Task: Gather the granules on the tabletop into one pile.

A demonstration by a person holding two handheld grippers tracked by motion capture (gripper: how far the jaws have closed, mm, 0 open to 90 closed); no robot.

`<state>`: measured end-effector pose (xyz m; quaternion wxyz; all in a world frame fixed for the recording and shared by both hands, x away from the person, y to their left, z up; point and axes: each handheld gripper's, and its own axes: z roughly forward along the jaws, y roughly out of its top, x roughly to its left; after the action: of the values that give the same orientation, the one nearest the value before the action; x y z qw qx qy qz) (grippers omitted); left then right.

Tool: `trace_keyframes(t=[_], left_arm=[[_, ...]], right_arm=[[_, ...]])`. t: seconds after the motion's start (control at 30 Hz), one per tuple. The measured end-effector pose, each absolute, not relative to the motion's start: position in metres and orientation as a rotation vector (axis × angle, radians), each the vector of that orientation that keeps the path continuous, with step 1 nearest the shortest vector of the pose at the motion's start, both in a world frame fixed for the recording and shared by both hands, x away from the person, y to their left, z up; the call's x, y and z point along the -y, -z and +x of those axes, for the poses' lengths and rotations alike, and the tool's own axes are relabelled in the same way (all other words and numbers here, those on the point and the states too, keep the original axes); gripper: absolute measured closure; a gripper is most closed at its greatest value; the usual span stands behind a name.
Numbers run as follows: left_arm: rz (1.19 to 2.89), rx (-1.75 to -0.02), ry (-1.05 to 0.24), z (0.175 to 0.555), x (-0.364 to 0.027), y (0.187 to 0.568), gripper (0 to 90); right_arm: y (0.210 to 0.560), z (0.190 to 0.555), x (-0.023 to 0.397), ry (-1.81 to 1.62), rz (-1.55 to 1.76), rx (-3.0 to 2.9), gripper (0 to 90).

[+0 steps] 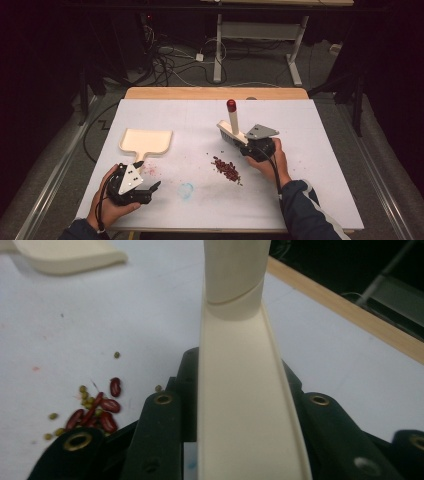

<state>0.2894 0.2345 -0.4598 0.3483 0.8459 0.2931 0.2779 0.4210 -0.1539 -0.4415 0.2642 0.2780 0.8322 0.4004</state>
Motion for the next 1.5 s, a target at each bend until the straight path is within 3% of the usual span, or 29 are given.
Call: trace_keyframes(t=[0.23,0.5,0.7,0.9,1.1,1.23,1.5], left_arm=[[2.203,-0.779,-0.719,0.289,-0.234,0.462,17.1],[2.204,-0.792,-0.722,0.287,-0.234,0.462,16.9],[2.210,-0.786,-0.724,0.287,-0.234,0.462,16.9],[2.210,-0.787,-0.730,0.288,-0.233,0.461,16.9],[2.220,-0.788,-0.723,0.290,-0.232,0.463,16.9],[2.223,-0.785,-0.721,0.290,-0.231,0.463,16.9],[2.225,-0.783,-0.714,0.289,-0.233,0.464,16.9]], right_arm=[[0.453,0.441,0.142,-1.183,0.586,-2.326,67.7],[0.451,0.412,0.156,-1.253,0.368,-2.456,67.5],[0.444,0.394,0.172,-1.236,0.327,-2.446,67.7],[0.431,0.405,0.180,-1.317,0.497,-2.346,67.8],[0.423,0.414,0.159,-1.345,0.555,-2.339,67.7],[0.435,0.423,0.128,-1.298,0.552,-2.422,67.7],[0.438,0.418,0.128,-1.252,0.521,-2.502,67.8]])
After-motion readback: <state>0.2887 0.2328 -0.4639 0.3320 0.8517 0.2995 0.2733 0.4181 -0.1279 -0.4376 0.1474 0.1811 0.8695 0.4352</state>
